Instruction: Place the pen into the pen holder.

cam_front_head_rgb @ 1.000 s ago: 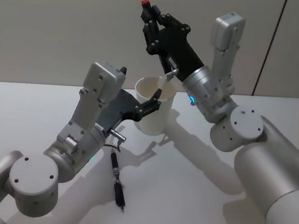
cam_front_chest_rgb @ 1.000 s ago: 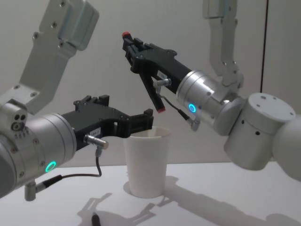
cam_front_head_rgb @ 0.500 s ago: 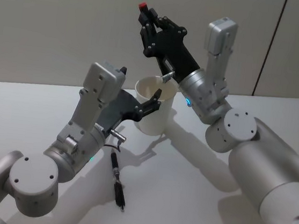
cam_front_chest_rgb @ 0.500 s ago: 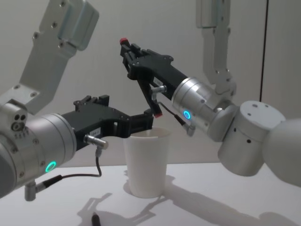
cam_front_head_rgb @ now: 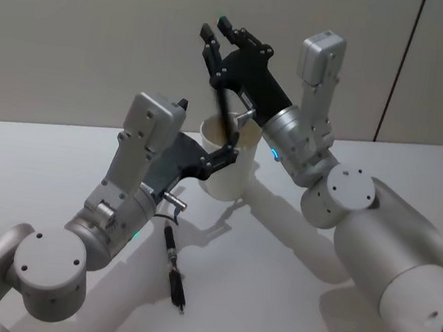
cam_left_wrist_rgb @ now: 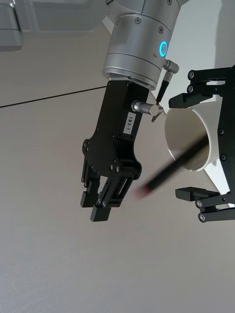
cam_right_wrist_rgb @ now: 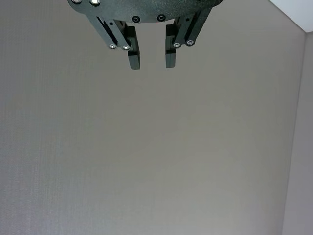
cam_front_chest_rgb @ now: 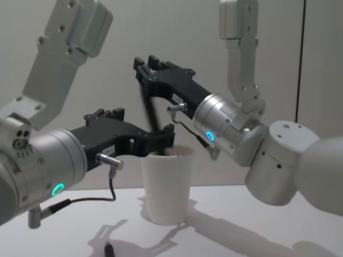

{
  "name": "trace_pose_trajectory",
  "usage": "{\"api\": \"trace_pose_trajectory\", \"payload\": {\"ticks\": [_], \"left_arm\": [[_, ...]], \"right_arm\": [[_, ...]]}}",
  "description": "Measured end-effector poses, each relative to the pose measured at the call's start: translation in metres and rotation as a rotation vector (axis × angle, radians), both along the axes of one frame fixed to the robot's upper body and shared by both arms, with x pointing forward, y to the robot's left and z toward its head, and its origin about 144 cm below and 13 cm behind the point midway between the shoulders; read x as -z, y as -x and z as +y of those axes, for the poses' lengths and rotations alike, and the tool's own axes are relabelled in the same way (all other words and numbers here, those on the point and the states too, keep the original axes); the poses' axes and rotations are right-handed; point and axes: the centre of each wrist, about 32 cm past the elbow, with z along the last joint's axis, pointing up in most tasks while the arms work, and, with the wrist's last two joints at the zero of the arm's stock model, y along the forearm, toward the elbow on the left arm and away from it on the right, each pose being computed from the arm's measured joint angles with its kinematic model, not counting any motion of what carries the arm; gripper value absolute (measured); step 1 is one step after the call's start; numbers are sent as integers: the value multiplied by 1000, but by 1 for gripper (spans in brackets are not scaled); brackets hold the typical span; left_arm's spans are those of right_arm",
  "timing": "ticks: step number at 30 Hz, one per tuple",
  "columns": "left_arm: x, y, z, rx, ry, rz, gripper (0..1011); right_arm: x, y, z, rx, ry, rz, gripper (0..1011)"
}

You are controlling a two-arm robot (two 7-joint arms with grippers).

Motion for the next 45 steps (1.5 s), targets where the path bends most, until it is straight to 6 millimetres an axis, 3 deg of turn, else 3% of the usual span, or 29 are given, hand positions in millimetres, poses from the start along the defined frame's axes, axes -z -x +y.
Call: {"api": "trace_pose_trajectory", "payload": {"ticks": [6,24,35,45], "left_arm": [[0,0,0,0,0,0,1001],[0,0,0,0,0,0,1001],[0,0,0,0,0,0,1001],[0,0,0,0,0,0,1001]], "right_arm": [[1,0,0,0,1,1,486],[2,0,1,1,1,3,987],[-5,1,-15,23,-3,-10,1001],[-23,14,-56,108,-23,-8,1002]]}}
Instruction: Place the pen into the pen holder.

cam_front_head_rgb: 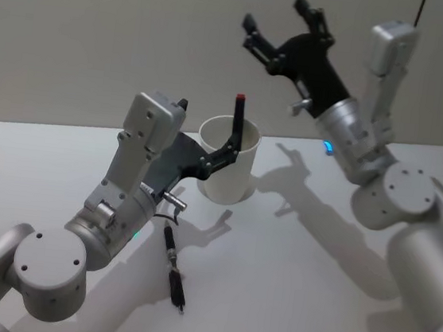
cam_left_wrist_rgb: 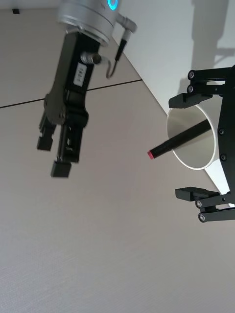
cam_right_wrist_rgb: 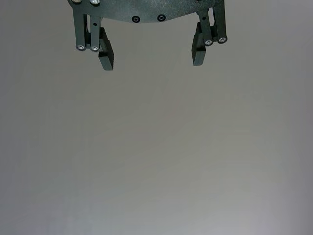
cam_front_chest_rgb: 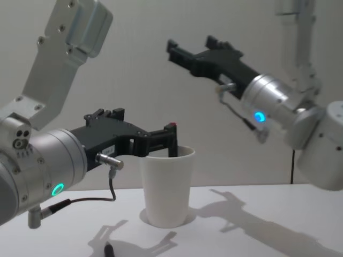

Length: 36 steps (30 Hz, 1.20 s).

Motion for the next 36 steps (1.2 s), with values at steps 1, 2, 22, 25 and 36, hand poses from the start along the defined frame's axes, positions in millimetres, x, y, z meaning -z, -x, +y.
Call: {"api": "trace_pose_trajectory", "payload": {"ticks": [1,2,22,25,36], "left_arm": [[0,0,0,0,0,0,1001],[0,0,0,0,0,0,1001],[0,0,0,0,0,0,1001],[0,0,0,0,0,0,1001],[0,0,0,0,0,0,1001]], "right_arm": [[-1,1,-3,5,2,6,1001],[-2,3,-6,14,0,8,1001],[1,47,-62,165,58,231,1001],[4,54,-69,188,72,275,1001],[14,74,-87,252,113,393,1001]]}}
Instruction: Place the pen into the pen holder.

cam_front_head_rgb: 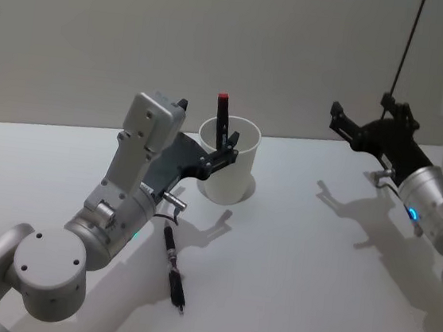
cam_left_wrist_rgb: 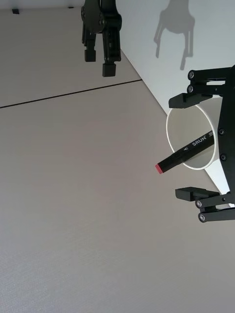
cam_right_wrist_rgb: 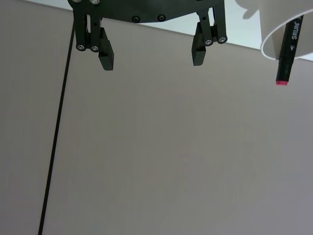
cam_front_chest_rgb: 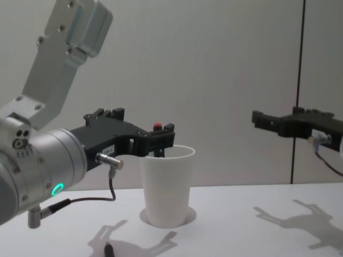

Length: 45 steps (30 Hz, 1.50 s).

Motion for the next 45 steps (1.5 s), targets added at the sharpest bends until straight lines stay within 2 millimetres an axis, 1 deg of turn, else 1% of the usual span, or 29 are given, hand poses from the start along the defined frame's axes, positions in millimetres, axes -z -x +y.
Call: {"api": "trace_pose_trajectory", "payload": {"ticks": [11,26,30,32,45], "left_arm": [[0,0,0,0,0,0,1001],[0,0,0,0,0,0,1001],[0,0,0,0,0,0,1001],[0,0,0,0,0,0,1001],[0,0,0,0,0,0,1001]], "right_arm": [[3,9,-7,25,19,49,1001],[5,13,-10,35,26,64,1001],[6,17,-11,39,28,63,1001],[6,19,-11,40,29,62,1001],[8,55,-15,54,34,46,1001]]}}
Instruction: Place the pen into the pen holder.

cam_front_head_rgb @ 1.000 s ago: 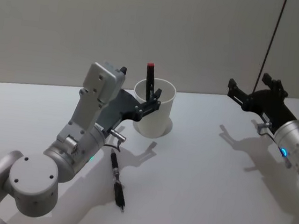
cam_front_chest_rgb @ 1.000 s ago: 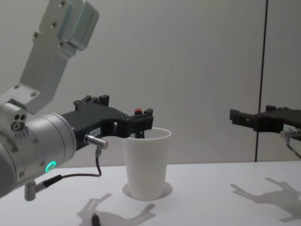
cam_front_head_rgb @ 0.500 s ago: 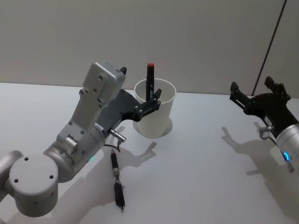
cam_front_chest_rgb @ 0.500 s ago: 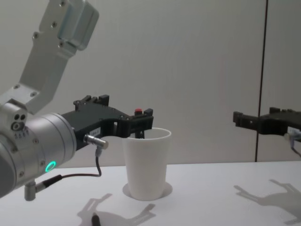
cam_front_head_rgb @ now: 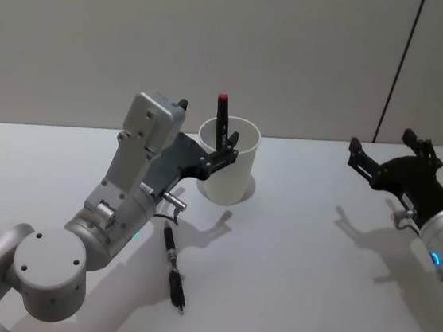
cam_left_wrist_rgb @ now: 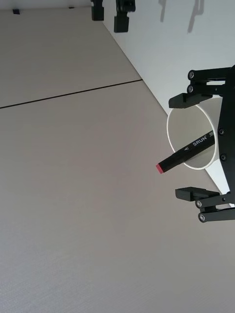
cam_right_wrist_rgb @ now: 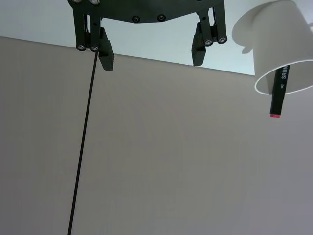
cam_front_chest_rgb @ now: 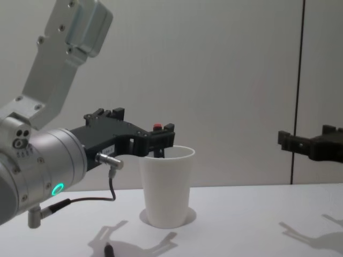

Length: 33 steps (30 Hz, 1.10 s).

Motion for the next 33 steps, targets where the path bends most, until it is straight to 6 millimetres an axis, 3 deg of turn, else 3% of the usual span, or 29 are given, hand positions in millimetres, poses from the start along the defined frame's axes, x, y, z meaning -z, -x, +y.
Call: {"api": "trace_pose_trajectory", "payload": {"ticks": [20,33], "left_arm": [[0,0,0,0,0,0,1001],[7,2,0,-2,43,62,1001]], "right_arm": [[-4,56,1,-1,-1,-16,1001],[-4,61,1,-2,-2,-16,1001]]}}
